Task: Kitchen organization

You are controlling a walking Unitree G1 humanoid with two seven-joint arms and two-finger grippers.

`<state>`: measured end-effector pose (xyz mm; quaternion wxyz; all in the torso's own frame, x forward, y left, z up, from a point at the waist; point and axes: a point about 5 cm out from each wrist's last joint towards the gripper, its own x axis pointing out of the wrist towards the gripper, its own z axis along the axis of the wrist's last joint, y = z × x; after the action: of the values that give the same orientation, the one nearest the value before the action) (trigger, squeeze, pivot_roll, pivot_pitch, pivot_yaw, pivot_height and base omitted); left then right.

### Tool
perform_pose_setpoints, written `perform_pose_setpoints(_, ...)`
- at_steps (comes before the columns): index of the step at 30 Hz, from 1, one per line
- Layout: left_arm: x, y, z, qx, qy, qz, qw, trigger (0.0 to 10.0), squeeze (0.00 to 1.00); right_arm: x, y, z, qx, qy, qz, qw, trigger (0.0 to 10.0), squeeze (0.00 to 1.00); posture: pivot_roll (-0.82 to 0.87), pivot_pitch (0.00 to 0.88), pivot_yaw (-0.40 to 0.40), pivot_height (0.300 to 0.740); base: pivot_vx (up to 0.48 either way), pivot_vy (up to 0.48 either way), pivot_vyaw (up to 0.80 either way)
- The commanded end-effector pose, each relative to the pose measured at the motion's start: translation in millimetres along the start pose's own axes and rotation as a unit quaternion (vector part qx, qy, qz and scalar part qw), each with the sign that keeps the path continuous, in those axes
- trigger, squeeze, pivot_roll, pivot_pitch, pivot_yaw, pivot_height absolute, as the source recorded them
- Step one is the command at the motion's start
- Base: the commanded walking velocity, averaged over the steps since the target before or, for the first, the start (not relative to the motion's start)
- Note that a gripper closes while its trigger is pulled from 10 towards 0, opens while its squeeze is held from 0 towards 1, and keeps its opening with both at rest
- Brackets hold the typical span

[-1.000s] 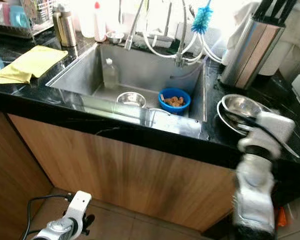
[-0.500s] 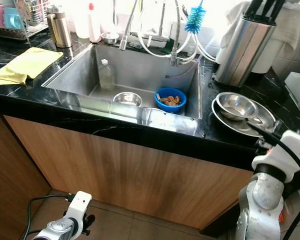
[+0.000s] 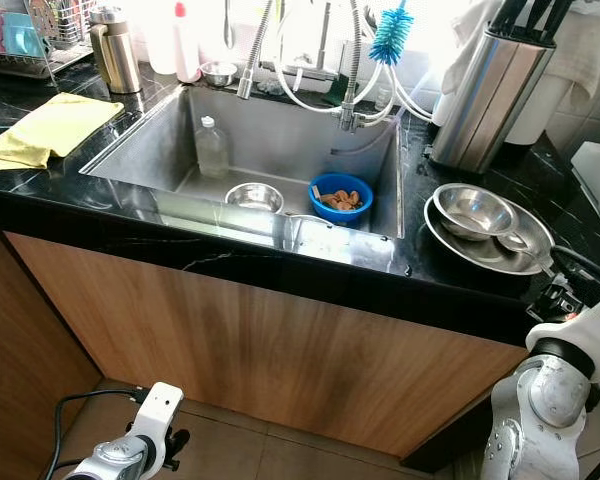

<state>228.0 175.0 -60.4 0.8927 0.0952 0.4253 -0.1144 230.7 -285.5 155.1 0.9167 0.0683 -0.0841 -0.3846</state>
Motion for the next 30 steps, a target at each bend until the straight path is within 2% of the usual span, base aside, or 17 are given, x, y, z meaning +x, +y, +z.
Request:
perform_pose_setpoints(1,-0.1,-0.7,-2.5,0.0,0.007,-0.003,1.0,10.0,0.0,0.6,-2.8,1.2,0.003,0.002,-0.011,1.0,10.0,0.0,0.19,0.055,-0.112,0.711,0.0,0.0,0.0)
perform_pose_setpoints(5,-0.1,-0.7,-2.0,0.002,0.007,-0.003,1.0,10.0,0.0,0.0,-2.0,-1.5,0.011,0.007,-0.016,1.0,10.0,0.0,0.19,0.055,-0.112,0.711,0.0,0.0,0.0)
perform_pose_setpoints(9,0.0,-0.7,-1.7,0.008,0.007,-0.004,1.0,10.0,0.0,-0.5,-5.1,-12.5,0.0,0.039,-0.042,0.998,10.0,0.0,0.19,0.054,-0.115,0.711,0.0,0.0,0.0)
perform_pose_setpoints(12,0.1,-0.8,-1.3,0.01,0.007,-0.004,1.0,10.0,0.0,1.2,-8.5,-16.9,0.021,0.05,-0.059,0.997,10.0,0.0,0.2,0.05,-0.115,0.711,0.0,0.0,0.0)
perform_pose_setpoints(29,0.1,-0.7,-0.9,0.013,0.006,-0.004,1.0,10.0,0.0,11.4,-3.0,-20.9,0.028,0.057,-0.048,0.997,10.0,0.0,0.2,0.049,-0.115,0.711,0.0,0.0,0.0)
perform_pose_setpoints(30,0.1,-0.7,-0.9,0.013,0.006,-0.004,1.0,10.0,0.0,11.9,-1.9,-21.8,0.03,0.058,-0.048,0.997,5.6,0.0,0.2,0.05,-0.115,0.711,0.0,0.0,0.0)
